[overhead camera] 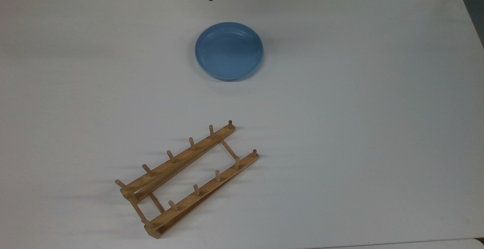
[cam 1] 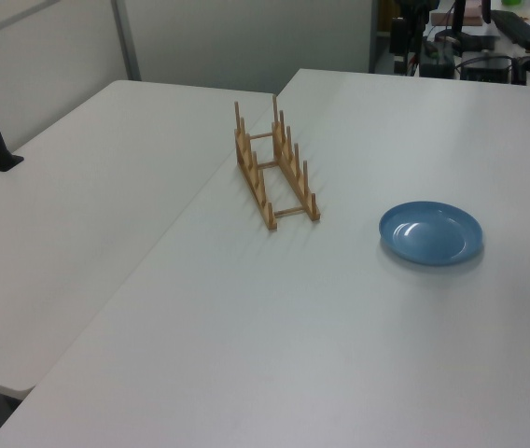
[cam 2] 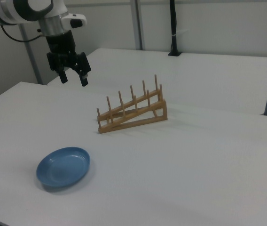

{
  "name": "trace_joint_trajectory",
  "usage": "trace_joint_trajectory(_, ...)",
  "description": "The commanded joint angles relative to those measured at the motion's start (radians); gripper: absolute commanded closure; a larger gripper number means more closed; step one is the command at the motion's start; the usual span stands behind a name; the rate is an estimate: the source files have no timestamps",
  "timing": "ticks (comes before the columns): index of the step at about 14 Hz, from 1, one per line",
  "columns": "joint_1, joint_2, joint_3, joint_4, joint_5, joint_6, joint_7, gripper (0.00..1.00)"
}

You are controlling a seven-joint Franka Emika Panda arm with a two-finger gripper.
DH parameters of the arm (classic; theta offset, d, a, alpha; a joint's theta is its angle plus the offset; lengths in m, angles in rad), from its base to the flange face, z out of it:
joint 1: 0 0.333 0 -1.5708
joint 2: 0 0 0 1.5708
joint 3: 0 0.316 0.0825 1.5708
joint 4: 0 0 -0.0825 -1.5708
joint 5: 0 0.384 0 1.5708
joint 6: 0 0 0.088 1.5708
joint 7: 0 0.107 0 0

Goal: Place plate in plate rack
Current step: 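Move the open gripper toward the light blue plate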

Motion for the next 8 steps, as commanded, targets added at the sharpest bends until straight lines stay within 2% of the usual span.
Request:
trace_joint_trajectory(1, 0.001, -0.029, -0.003, -0.025, 0.018, -0.015, -0.001, 0.00)
trace_joint_trajectory(8, -0.010, -0.030, -0.003, -0.037, 0.018, -0.013, -0.010, 0.00)
